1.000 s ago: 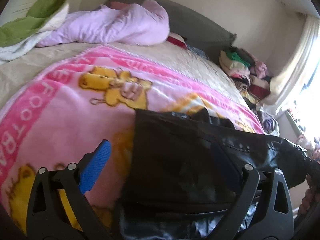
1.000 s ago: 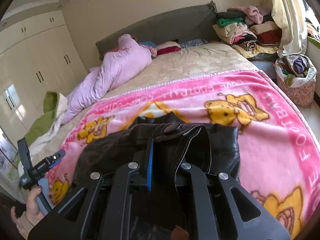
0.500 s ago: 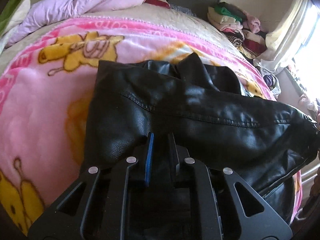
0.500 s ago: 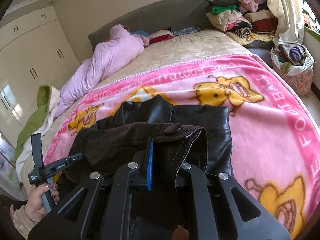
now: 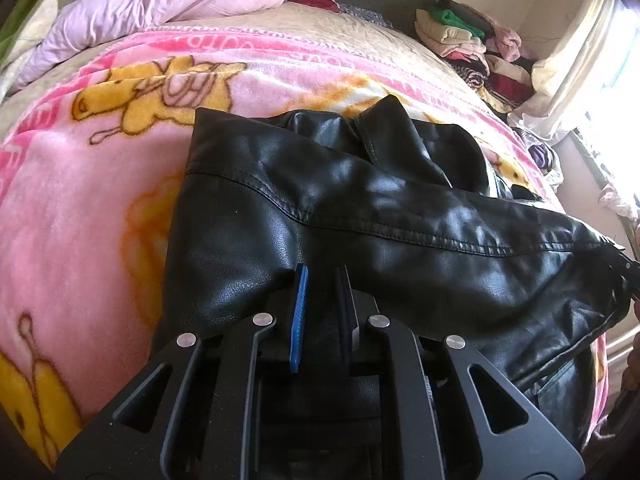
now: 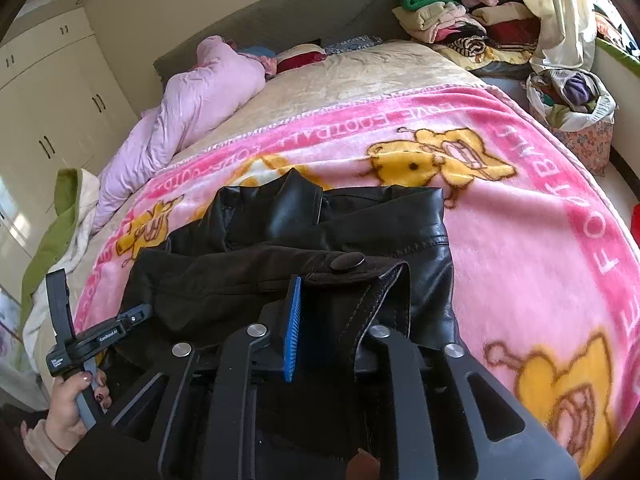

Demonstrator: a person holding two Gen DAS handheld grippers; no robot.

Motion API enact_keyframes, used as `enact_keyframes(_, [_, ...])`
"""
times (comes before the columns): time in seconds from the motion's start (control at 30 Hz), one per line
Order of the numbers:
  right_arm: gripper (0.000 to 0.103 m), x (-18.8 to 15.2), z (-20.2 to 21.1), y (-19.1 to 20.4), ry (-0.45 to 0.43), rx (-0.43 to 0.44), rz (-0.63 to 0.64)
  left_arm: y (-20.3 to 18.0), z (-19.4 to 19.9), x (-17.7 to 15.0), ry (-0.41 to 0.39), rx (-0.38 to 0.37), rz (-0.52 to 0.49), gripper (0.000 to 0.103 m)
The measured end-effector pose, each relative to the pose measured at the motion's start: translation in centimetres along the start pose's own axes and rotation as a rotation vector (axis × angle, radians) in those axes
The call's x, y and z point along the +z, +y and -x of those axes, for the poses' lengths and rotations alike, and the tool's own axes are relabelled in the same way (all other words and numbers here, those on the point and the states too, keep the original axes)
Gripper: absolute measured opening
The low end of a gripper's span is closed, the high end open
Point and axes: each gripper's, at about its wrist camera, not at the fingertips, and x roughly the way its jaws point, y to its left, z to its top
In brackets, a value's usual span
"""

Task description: Fold large clothes

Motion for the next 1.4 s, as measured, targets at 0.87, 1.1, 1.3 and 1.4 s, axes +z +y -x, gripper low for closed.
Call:
enact_keyframes(0.87, [0.062, -0.2, -0.3, 8.6, -0.074, 0.034, 0.135, -0.1, 0.4, 0.1, -0.001, 0.000, -0.008, 0.007])
enact_keyframes(1.1, [0.062, -2.0, -6.0, 11.1, 0.100, 0.100, 0.142, -0.1, 0.5, 0.2, 0.000, -0.007, -0.003, 0.007])
enact_keyframes(1.3, [0.062, -4.0, -9.6, 9.1, 0.200, 0.030, 0.096, 0.1, 0.4, 0.1, 0.003, -0.016, 0.004, 0.007])
enact_keyframes(1.4, [0.062, -4.6, -10.4, 8.5, 0.212, 0.037, 0.089, 0.1, 0.3, 0.0, 0.007, -0.026, 0.006, 0.007])
